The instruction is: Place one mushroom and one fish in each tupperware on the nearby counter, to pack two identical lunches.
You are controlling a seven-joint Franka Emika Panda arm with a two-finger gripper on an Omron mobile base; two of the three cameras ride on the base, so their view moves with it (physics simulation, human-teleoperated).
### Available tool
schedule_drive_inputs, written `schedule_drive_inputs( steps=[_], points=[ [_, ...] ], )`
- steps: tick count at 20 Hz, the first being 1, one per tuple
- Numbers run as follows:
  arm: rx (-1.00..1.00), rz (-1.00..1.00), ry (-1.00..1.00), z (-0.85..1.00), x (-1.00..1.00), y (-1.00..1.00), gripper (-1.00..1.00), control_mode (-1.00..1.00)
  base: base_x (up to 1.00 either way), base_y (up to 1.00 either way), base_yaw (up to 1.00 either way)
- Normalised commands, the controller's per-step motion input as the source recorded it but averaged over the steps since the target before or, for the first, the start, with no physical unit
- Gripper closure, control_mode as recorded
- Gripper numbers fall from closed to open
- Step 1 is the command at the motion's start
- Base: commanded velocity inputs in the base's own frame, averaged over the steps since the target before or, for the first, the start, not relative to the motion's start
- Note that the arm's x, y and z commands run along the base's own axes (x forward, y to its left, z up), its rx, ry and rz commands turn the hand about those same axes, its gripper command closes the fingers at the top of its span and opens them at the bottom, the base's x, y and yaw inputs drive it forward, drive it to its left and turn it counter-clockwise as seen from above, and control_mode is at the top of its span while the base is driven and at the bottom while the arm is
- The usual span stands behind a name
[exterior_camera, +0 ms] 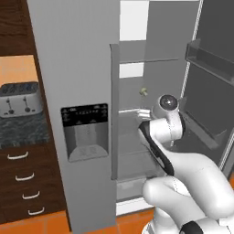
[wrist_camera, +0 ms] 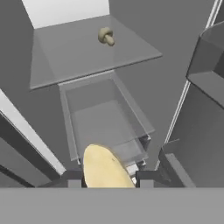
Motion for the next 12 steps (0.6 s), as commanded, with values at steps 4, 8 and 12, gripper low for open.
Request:
schedule_drive_inputs(
  steps=[4, 8, 12],
  points=[
    [0.00, 0.00, 0.00, 0.00, 0.00, 0.00, 1.00, 1.00, -0.50, 1.00, 0.18],
    [0.00, 0.00, 0.00, 0.00, 0.00, 0.00, 1.00, 1.00, -0.24, 1.00, 0.26],
    [0.00, 0.00, 0.00, 0.00, 0.00, 0.00, 1.00, 1.00, -0.06, 1.00, 0.30]
  ],
)
